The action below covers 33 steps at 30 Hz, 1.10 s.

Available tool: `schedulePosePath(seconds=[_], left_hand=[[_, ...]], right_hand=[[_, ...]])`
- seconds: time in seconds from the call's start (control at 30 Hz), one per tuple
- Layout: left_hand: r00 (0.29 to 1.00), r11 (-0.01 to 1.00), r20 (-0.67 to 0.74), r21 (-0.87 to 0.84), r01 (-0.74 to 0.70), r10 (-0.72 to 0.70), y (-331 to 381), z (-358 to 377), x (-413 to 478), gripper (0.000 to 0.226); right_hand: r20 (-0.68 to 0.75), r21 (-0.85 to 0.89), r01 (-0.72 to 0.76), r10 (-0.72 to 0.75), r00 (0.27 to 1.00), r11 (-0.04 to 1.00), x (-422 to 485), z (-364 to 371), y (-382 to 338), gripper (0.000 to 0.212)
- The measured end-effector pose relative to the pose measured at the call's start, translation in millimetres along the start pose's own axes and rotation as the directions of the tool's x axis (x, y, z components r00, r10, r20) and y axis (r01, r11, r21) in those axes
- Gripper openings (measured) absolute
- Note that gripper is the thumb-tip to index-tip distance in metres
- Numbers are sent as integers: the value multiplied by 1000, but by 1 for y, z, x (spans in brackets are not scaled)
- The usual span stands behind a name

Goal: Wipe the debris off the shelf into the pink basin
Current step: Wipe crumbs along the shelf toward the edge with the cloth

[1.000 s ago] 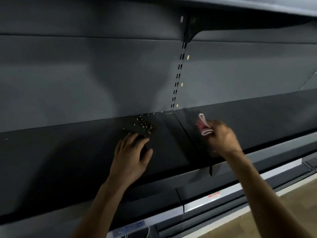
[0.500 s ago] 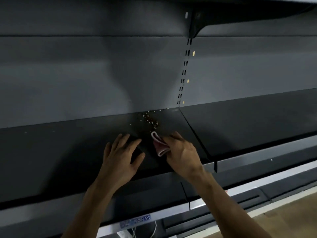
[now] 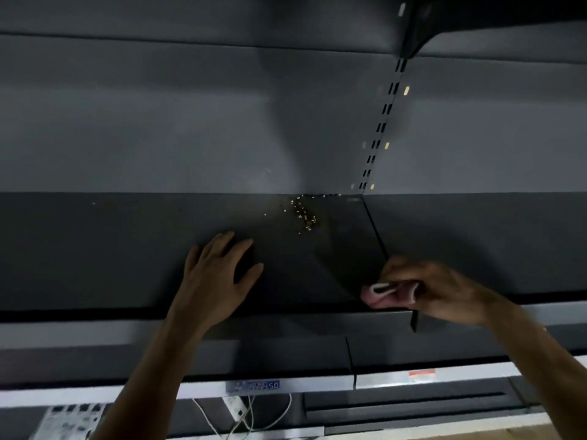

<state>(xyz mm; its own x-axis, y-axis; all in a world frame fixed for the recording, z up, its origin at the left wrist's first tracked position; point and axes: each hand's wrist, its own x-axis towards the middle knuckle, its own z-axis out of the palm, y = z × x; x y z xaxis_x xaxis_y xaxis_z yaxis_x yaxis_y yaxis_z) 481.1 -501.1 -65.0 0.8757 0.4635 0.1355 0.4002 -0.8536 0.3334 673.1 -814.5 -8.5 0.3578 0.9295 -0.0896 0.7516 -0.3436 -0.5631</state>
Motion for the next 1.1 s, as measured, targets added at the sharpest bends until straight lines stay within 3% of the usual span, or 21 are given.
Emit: schedulePosePath(seconds=[0.07,0.2,0.33,0.5,0.6,0.73,0.87,1.03,1.1], left_hand=[[1000,1000,-14,29,7,-6,1,1,1,62],[997,997,-55,44,59,-57,3,0,1,62],[994,995,-71,48,85,-81,3,-1,-1,69],[992,994,-56,7,111,-111,7,-8,-5,69],[993,994,-48,-5,105,-105,7,-10,-7,61],[993,994,-41,16,107,-107,9,-10,-5,60],[992,993,-66,38,111,-109,10,-8,-4,59],[989,992,-80,6,129,-128,7,-9,-2,51],[982,989,-117,-11,151,-151,5,-10,-4,45]], right_hand=[[25,37,83,-84,996,996,5,11,0,44],[46,-47,254,-251,967,966,28,30,-12,36],[-16,-138,340,-345,938,930,68,42,-15,44],[-85,-131,341,-353,932,931,116,23,-10,43],[-78,-77,307,-313,947,948,104,7,-6,56],[149,112,215,-230,962,970,62,13,-14,47],[185,-114,394,-371,910,912,59,42,-30,60],[52,-214,475,-476,878,854,110,62,-61,29],[-20,-218,487,-503,864,846,133,64,-67,26]])
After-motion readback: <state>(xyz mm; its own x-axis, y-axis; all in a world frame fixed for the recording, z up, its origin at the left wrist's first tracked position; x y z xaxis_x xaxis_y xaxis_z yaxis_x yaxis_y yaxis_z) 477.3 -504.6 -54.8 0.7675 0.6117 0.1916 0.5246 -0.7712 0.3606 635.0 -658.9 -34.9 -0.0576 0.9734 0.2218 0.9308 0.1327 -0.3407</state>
